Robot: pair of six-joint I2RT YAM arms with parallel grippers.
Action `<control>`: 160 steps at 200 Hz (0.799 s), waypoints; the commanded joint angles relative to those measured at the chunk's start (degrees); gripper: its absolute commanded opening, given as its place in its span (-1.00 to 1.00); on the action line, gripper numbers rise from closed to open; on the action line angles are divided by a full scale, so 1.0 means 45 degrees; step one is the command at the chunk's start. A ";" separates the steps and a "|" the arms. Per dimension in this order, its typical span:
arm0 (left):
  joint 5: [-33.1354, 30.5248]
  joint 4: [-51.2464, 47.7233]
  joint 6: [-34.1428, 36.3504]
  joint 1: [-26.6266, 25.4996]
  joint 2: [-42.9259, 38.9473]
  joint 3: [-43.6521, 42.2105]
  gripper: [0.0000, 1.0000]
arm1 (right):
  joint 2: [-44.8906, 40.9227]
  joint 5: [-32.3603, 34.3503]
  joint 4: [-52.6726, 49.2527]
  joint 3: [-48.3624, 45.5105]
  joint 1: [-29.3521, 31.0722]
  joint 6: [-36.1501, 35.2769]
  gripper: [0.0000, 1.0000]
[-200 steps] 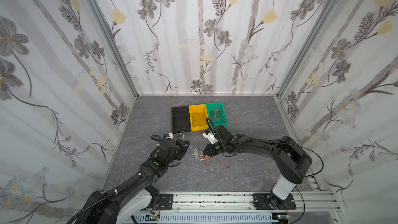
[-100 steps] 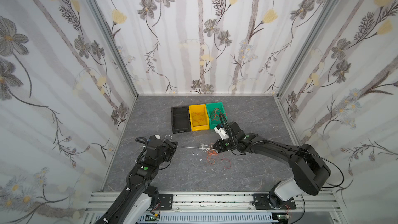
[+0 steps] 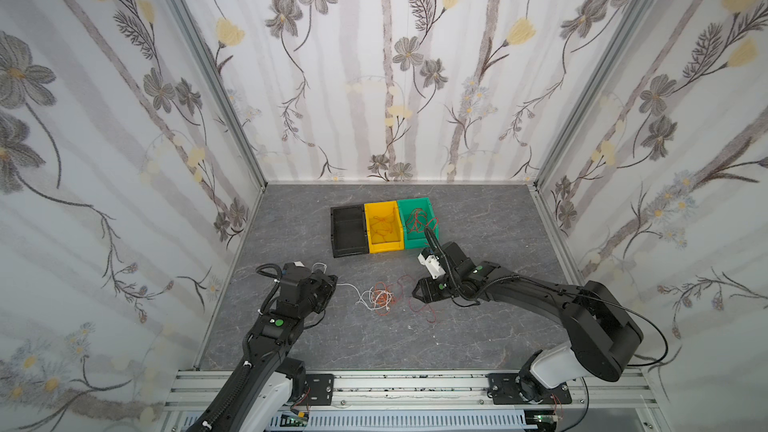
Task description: Untangle the cables
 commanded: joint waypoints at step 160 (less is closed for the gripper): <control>0.0436 0.0051 0.0250 0.0216 0.0047 0.0857 -1.00 | 0.4617 -0.1534 0.3282 0.2490 0.1093 -0.3251 -0.05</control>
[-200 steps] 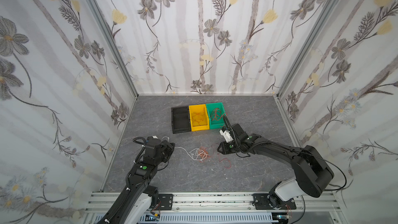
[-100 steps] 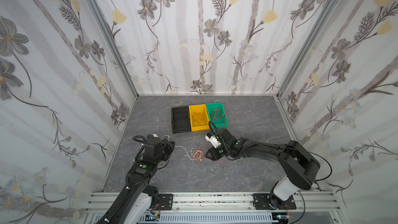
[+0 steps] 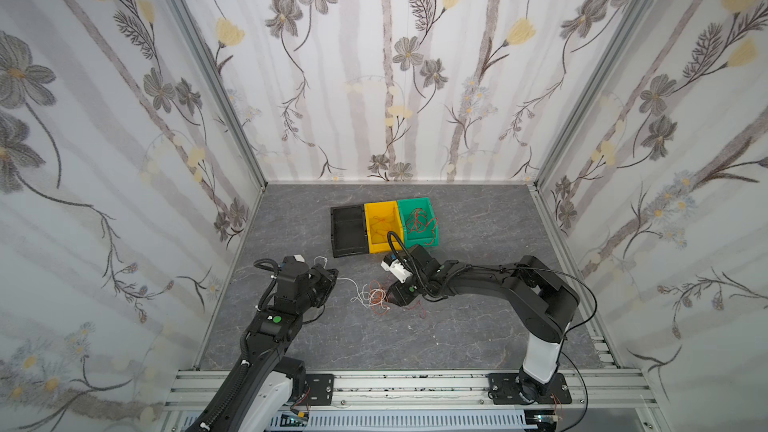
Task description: Untangle the cables
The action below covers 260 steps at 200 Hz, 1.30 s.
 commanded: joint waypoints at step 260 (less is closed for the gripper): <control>0.0571 -0.2385 0.1975 0.2050 -0.0229 0.1815 -1.00 | -0.4994 0.1509 -0.4862 -0.1620 -0.1250 -0.1328 -0.25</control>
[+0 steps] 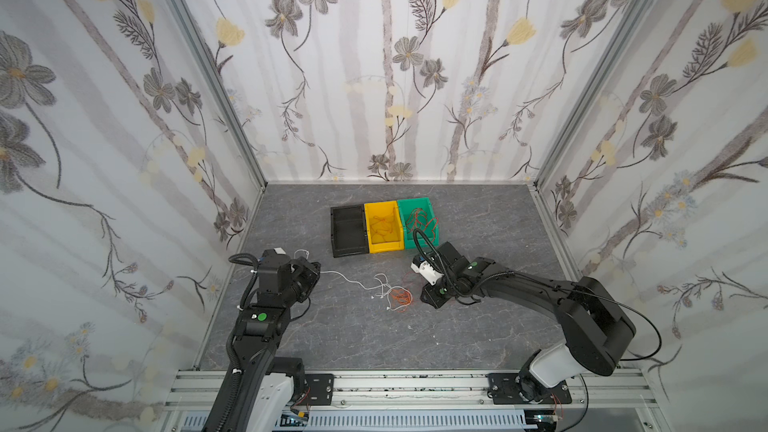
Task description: Untangle the cables
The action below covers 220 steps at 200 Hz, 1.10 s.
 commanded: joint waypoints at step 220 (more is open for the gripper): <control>0.0421 0.0225 -0.0081 0.0043 -0.0313 0.0262 -1.00 | 0.3433 -0.0327 0.2715 0.1736 0.1375 0.1961 -0.86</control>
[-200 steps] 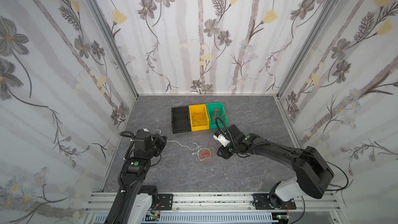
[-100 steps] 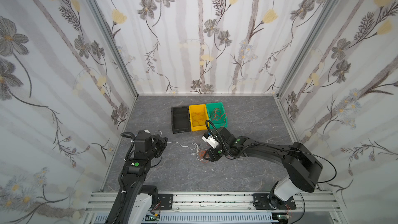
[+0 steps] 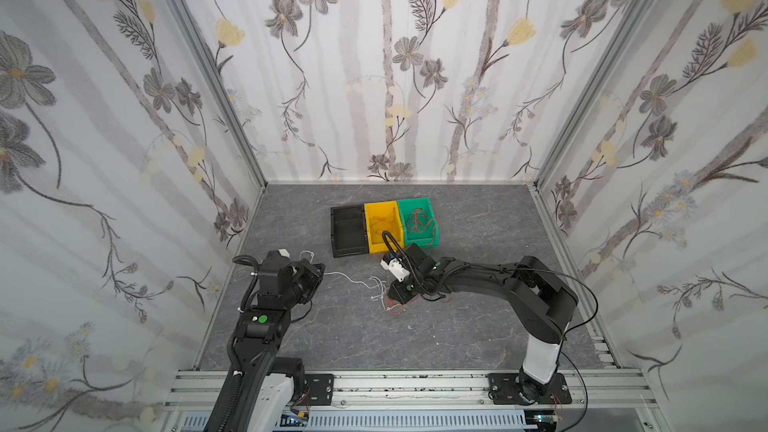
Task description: Untangle the cables
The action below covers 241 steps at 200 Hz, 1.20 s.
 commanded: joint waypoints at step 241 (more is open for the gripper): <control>0.1052 -0.2008 0.2444 0.1985 0.0298 0.2719 -1.00 | -0.6050 -0.1540 -0.2683 -0.3558 -0.3979 -0.0149 -0.60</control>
